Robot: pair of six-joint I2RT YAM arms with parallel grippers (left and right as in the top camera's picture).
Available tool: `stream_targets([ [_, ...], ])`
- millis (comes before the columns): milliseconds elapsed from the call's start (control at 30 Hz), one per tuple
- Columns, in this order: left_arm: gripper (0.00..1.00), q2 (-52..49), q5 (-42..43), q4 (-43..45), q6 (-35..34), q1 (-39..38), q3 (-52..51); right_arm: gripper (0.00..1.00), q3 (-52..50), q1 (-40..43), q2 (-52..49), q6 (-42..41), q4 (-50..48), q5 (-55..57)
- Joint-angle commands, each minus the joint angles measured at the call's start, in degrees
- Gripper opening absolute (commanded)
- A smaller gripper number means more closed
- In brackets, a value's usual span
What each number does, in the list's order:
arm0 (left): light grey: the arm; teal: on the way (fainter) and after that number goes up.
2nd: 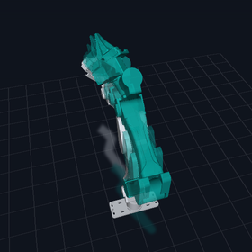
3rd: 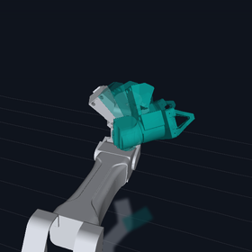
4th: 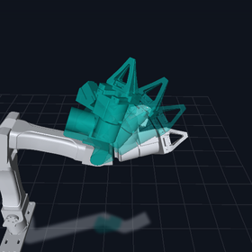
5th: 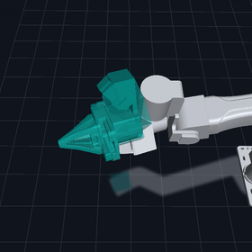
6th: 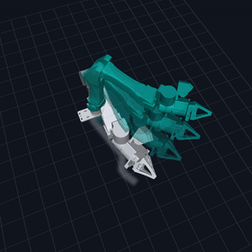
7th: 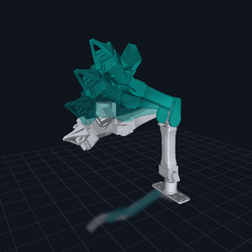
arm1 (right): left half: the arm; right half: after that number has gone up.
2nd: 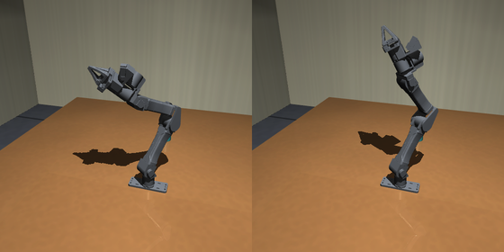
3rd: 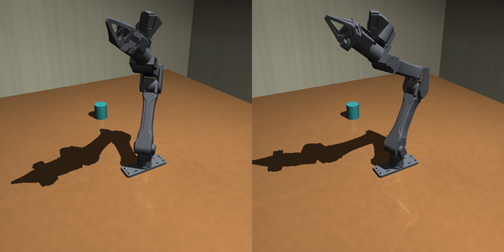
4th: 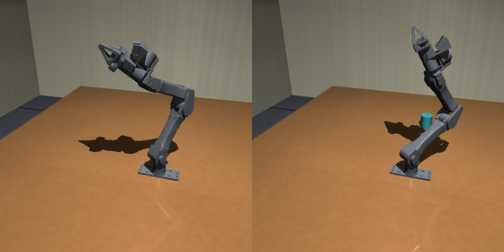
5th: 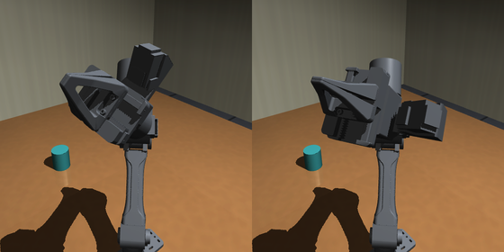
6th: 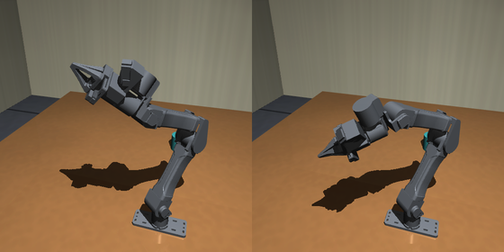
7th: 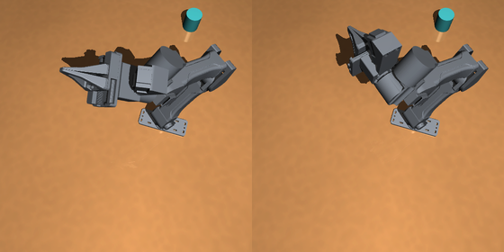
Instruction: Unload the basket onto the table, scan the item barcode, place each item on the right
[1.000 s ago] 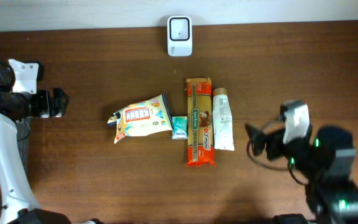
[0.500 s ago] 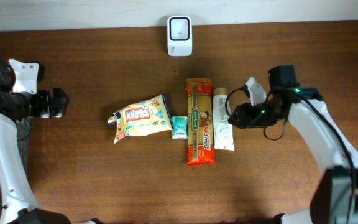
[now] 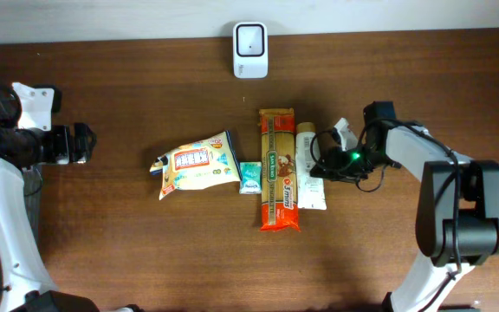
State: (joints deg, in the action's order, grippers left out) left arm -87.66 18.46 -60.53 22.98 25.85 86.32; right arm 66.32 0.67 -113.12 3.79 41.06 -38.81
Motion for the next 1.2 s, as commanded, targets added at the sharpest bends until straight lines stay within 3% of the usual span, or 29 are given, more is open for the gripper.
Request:
stream_targets([
  [0,0.99,0.0,0.2,0.1,0.7,0.1,-0.2,0.22,0.4,-0.3,-3.1,0.5,-1.3,-1.7],
  [33,0.99,0.0,0.2,0.1,0.7,0.1,-0.2,0.04,0.4,-0.3,-3.2,0.4,-1.4,-1.7],
  [200,0.99,0.0,0.2,0.1,0.7,0.1,-0.2,0.04,1.4,0.6,-1.0,-1.2,0.8,-1.3],
  [267,0.99,0.0,0.2,0.1,0.7,0.1,-0.2,0.04,3.7,0.2,3.2,-1.3,4.9,4.2],
  [300,0.99,0.0,0.2,0.1,0.7,0.1,-0.2,0.04,4.7,-0.6,5.5,-2.2,6.8,8.7],
  [367,0.99,0.0,0.2,0.1,0.7,0.1,-0.2,0.04,6.6,-5.9,10.8,-8.0,10.8,28.5],
  [500,0.99,0.0,0.2,0.1,0.7,0.1,-0.2,0.04,6.7,-20.6,10.3,-19.2,15.8,59.5],
  [533,0.99,0.0,0.2,0.1,0.7,0.1,-0.2,0.05,6.7,-24.9,9.1,-19.5,16.2,63.3],
  [567,0.99,0.0,0.2,0.1,0.7,0.1,-0.2,0.14,6.7,-26.6,8.5,-19.5,16.0,63.7],
  [600,0.99,0.0,0.2,0.1,0.7,0.1,-0.2,0.28,6.7,-28.1,7.6,-19.6,15.6,63.5],
  [633,0.99,0.0,0.2,0.1,0.7,0.1,-0.2,0.54,6.7,-28.8,6.8,-19.5,15.0,62.1],
  [667,0.99,0.0,0.2,0.1,0.7,0.1,-0.2,0.72,6.7,-28.7,6.8,-19.5,14.4,59.1],
  [833,0.99,0.0,0.2,0.1,0.7,0.1,-0.2,0.85,8.5,-20.6,7.0,-14.3,15.2,43.6],
  [1000,0.99,0.0,0.2,0.1,0.7,0.1,-0.2,0.92,13.0,-5.1,9.9,-7.3,17.9,28.3],
  [1167,0.99,0.0,0.2,0.0,0.7,0.1,-0.2,0.93,7.0,9.0,6.6,0.5,15.6,11.2],
])
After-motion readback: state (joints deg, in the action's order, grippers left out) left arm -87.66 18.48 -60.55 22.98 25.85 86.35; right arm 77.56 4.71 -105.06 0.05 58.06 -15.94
